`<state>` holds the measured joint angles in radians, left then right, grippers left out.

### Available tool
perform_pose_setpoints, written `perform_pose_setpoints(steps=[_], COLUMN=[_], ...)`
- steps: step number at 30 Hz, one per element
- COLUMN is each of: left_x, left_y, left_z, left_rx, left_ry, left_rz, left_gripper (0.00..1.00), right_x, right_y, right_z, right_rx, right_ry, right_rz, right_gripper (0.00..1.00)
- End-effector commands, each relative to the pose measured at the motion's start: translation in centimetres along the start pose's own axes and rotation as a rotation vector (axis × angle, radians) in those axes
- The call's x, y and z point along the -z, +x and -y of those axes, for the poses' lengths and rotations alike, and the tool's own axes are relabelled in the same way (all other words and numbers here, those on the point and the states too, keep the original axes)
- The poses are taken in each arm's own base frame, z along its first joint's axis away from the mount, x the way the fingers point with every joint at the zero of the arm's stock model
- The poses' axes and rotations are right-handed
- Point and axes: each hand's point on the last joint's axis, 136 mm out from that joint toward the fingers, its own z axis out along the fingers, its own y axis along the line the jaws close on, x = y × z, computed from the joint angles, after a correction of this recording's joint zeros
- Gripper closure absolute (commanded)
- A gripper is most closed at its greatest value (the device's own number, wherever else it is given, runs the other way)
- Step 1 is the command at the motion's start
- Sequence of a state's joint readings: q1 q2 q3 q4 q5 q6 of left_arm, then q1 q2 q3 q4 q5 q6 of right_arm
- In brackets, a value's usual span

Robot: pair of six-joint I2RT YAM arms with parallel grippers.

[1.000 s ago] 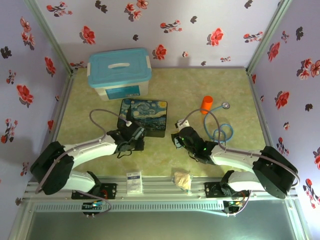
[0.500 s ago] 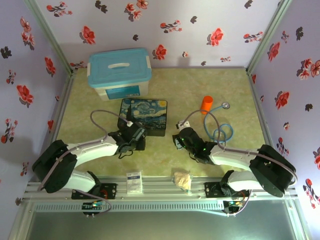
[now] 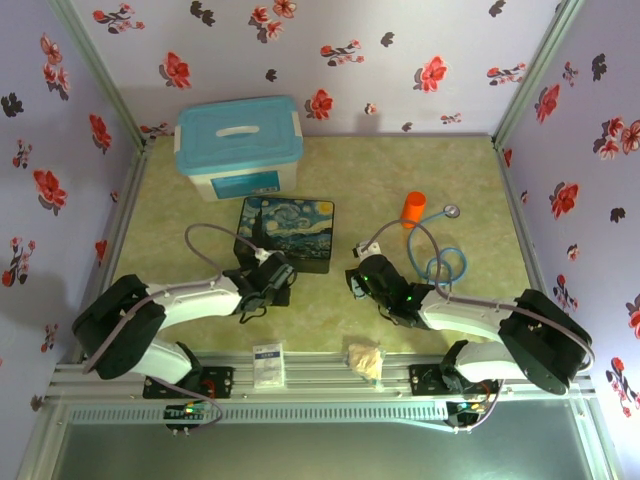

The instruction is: Unlock the padlock with the key

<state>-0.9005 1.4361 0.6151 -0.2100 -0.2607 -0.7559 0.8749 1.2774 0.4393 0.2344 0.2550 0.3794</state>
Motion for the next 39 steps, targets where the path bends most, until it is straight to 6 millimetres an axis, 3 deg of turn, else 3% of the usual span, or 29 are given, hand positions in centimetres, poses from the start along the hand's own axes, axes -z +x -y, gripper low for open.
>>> perform_pose_setpoints(steps=[1, 10, 17, 24, 29, 30, 32, 35, 36, 37, 38, 39], left_x=[1.0, 1.4, 1.7, 2.2, 3.3, 3.7, 5.1, 7.8, 8.7, 9.3, 9.9, 10.2], left_y=[-0.3, -0.9, -0.8, 0.3, -0.5, -0.6, -1.4, -3.2, -3.7, -4.3, -4.7, -5.0], left_z=[-1.9, -1.3, 0.5, 2.0, 2.3, 2.5, 2.9, 2.7, 2.4, 2.2, 2.0, 1.8], left_rx=[-0.059, -0.126, -0.134, -0.124, -0.094, -0.082, -0.041, 0.003, 0.011, 0.025, 0.042, 0.056], left_ry=[-0.141, -0.220, -0.187, -0.152, -0.101, -0.075, 0.020, 0.141, 0.177, 0.206, 0.242, 0.274], left_rz=[0.035, 0.073, 0.094, 0.085, 0.100, 0.102, 0.125, 0.201, 0.228, 0.249, 0.268, 0.276], left_gripper=[0.75, 0.73, 0.72, 0.64, 0.60, 0.58, 0.50, 0.24, 0.15, 0.07, 0.01, 0.00], right_x=[0.1, -0.4, -0.3, -0.4, 0.3, 0.6, 1.5, 2.2, 2.3, 2.4, 2.4, 2.5], right_y=[-0.1, 0.5, 0.4, 0.9, 0.0, -0.3, -1.1, -1.5, -1.6, -1.5, -1.6, -1.7], right_z=[0.6, 0.5, 0.8, 0.9, -0.2, -0.7, -1.5, -3.0, -3.8, -4.8, -5.4, -6.1], right_rx=[-0.035, -0.042, -0.044, -0.041, -0.062, -0.068, -0.105, -0.202, -0.225, -0.242, -0.259, -0.266], right_ry=[0.014, 0.013, 0.028, 0.032, -0.036, -0.064, -0.111, -0.189, -0.232, -0.284, -0.316, -0.351], right_rz=[0.019, -0.006, 0.000, -0.014, 0.010, 0.021, 0.032, 0.004, -0.011, -0.028, -0.036, -0.033], right_gripper=[0.77, 0.77, 0.77, 0.77, 0.76, 0.74, 0.58, 0.37, 0.27, 0.09, 0.01, 0.00])
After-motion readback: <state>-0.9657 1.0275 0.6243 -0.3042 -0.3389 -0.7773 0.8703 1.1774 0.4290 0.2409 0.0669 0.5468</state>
